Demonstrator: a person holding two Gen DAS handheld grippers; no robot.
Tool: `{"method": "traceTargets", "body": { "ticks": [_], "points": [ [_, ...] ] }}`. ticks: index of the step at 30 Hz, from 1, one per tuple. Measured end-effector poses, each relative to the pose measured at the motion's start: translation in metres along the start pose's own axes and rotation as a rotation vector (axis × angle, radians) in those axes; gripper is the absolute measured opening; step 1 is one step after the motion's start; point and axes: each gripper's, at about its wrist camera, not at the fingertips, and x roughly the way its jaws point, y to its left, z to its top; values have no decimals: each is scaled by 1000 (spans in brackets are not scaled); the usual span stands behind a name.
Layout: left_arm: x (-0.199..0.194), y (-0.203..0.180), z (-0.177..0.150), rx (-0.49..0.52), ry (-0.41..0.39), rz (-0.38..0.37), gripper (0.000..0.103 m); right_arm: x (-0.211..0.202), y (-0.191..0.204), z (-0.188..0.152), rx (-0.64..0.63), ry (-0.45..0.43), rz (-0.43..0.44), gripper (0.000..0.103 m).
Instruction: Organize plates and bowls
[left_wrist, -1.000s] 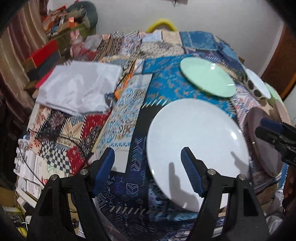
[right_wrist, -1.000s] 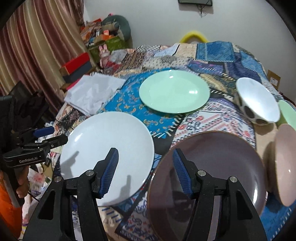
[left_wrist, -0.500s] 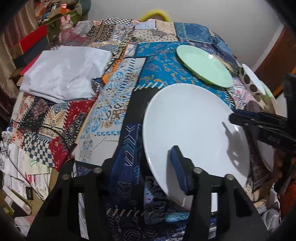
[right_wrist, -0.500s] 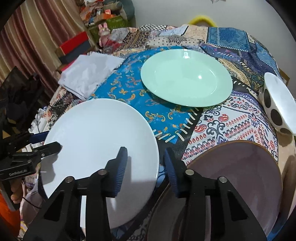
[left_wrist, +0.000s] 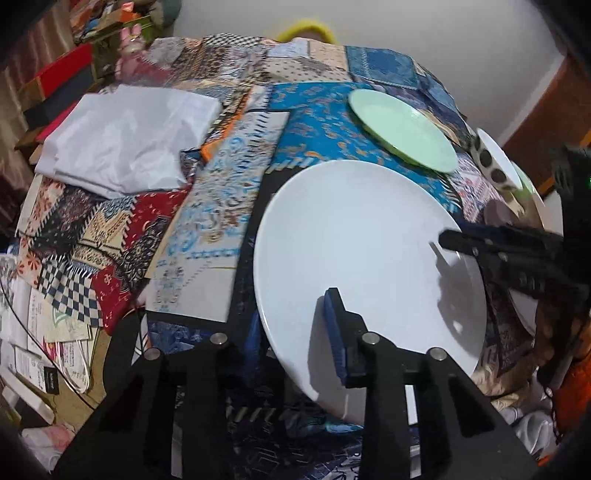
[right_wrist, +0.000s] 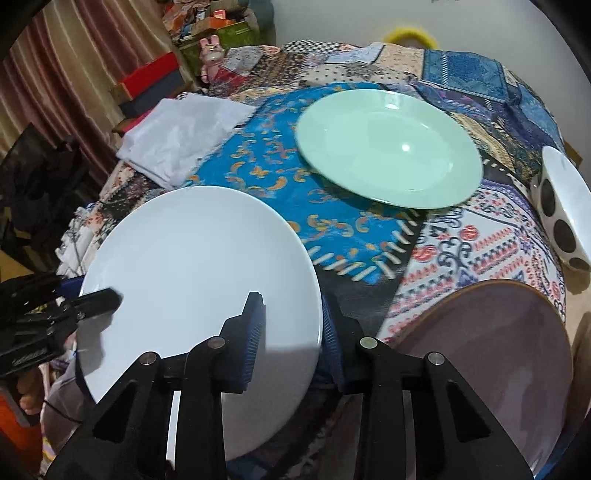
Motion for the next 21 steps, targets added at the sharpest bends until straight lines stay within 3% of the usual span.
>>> {"method": "traceTargets", "body": {
  "ticks": [4, 12, 21],
  "points": [
    [-1, 13, -2, -46, 17, -30, 32, 1, 4, -2, 1, -4, 30, 30],
    [-6, 10, -14, -34, 29, -40, 32, 7, 4, -11, 23, 24, 63, 30],
    [-8, 3, -12, -22, 12, 4, 33, 3, 6, -12, 10, -10, 48, 29]
  ]
}}
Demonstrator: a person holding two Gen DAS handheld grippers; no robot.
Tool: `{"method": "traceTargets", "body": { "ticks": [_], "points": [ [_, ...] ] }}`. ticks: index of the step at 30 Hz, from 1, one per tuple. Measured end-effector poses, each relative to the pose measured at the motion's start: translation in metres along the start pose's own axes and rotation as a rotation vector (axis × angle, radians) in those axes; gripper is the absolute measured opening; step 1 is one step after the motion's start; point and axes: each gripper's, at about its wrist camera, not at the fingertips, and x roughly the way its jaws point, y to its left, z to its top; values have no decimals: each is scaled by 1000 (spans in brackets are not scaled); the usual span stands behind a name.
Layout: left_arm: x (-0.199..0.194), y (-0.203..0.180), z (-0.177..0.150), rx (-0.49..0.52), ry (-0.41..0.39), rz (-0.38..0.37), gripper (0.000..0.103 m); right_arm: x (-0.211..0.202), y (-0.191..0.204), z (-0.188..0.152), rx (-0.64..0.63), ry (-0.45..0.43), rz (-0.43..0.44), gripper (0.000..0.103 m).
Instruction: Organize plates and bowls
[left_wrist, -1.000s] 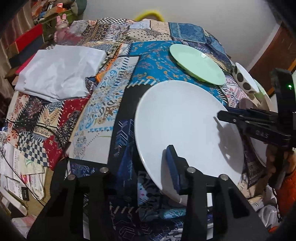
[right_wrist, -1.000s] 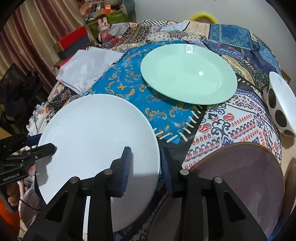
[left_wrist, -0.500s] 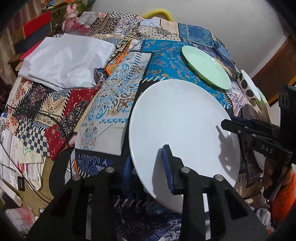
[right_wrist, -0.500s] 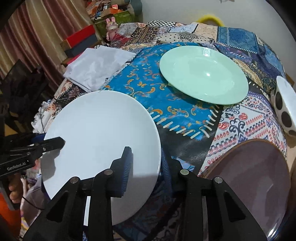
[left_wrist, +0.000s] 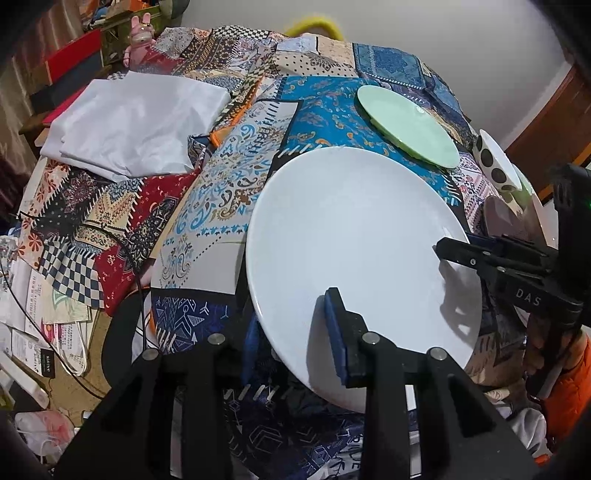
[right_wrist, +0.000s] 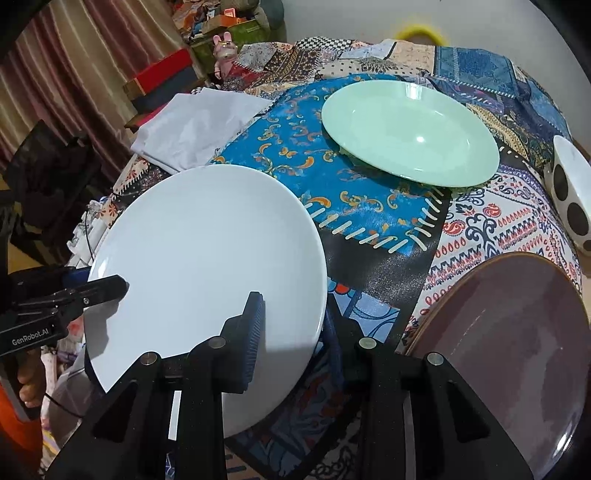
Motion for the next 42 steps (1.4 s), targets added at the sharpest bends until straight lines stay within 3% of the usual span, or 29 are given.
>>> {"method": "traceTargets", "body": {
  "ticks": [14, 27, 42],
  "points": [
    [-10, -25, 12, 36, -48, -2, 33, -22, -14, -5, 50, -70, -13, 29],
    [-30, -73, 26, 125, -117, -25, 33, -65, -37, -17, 111, -166, -49, 29],
    [-29, -138, 28, 220, -105, -84, 33, -111, -76, -52, 200, -236, -97, 29]
  ]
}}
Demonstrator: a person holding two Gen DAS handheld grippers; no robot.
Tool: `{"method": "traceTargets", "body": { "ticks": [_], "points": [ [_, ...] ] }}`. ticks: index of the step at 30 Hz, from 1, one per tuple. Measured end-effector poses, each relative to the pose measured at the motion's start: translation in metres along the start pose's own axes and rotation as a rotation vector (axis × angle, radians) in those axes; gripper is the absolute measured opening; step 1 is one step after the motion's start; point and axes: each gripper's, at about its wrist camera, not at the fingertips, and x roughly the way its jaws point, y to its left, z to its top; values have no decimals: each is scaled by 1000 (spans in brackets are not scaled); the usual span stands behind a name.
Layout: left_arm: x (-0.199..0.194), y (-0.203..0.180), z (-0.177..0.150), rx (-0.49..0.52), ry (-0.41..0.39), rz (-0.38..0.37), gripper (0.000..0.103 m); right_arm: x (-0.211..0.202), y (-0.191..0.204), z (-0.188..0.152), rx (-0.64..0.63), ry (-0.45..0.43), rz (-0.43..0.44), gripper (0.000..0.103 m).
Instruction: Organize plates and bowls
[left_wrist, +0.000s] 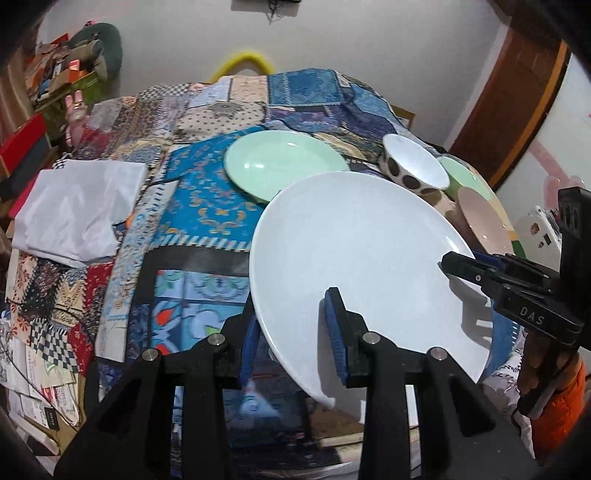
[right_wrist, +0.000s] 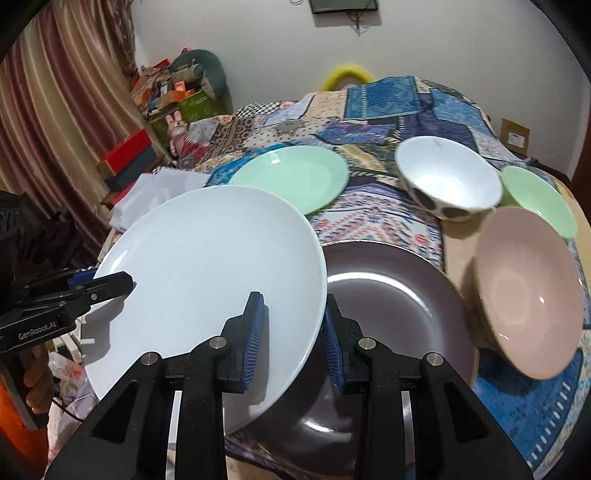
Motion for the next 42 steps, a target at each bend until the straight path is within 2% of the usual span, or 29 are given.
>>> {"method": "traceTargets", "body": {
  "ticks": [21, 30, 42],
  "points": [
    [40, -77, 7, 120, 76, -35, 33, -22, -66, -34, 145, 1, -61, 29],
    [61, -81, 8, 116, 112, -43, 33, -17, -78, -41, 165, 26, -74, 29],
    [80, -68, 10, 78, 145, -46, 35, -8, -79, -37, 163, 44, -74, 29]
  ]
}}
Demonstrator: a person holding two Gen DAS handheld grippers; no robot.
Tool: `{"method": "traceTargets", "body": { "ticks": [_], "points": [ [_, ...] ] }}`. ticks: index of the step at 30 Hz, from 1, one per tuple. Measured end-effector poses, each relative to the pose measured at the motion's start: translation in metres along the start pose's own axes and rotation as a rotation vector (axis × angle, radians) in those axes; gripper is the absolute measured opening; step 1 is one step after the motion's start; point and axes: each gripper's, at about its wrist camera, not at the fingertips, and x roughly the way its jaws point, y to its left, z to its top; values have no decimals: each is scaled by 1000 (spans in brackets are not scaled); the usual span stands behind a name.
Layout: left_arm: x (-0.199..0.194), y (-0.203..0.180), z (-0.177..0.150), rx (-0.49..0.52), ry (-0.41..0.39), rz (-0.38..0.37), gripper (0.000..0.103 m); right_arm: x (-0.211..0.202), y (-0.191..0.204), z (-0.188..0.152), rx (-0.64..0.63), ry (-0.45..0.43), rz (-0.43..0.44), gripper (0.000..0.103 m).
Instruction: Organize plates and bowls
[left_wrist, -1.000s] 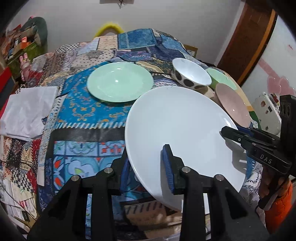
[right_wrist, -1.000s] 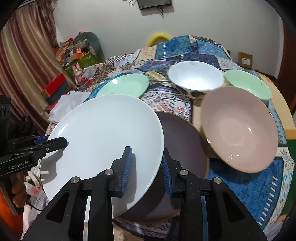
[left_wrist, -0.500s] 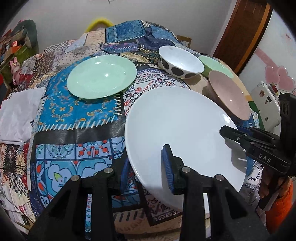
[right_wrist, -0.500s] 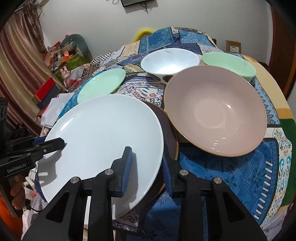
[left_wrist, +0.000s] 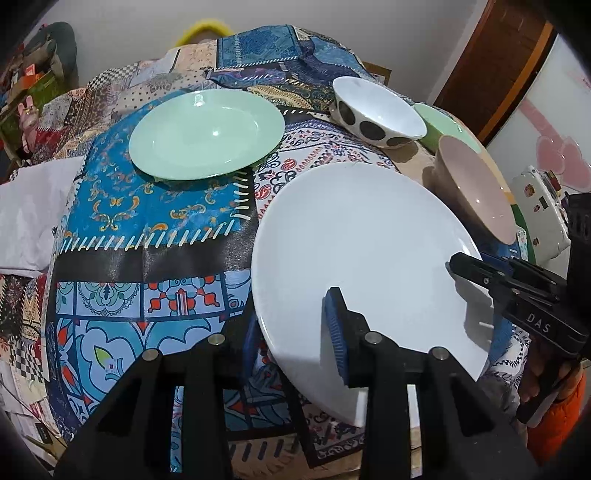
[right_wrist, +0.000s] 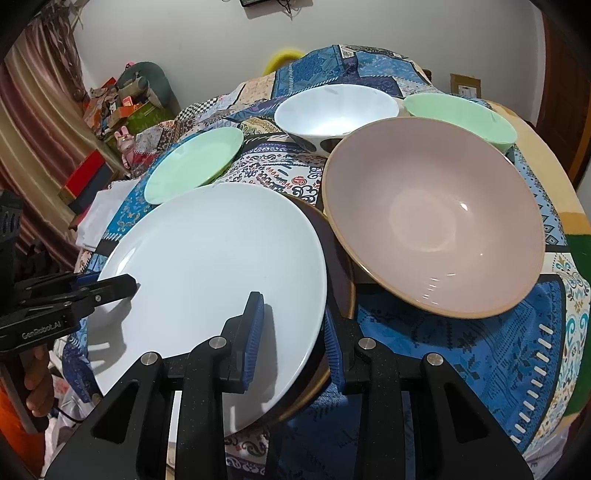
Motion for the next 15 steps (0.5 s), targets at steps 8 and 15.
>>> {"method": "traceTargets", "body": {
  "ticks": [8, 15],
  "points": [
    [8, 0, 0, 0, 17, -3, 35, -1, 2, 2, -14, -7, -37, 29],
    [12, -1, 1, -2, 21, -10, 35, -4, -2, 3, -13, -6, -36, 29]
  ]
}}
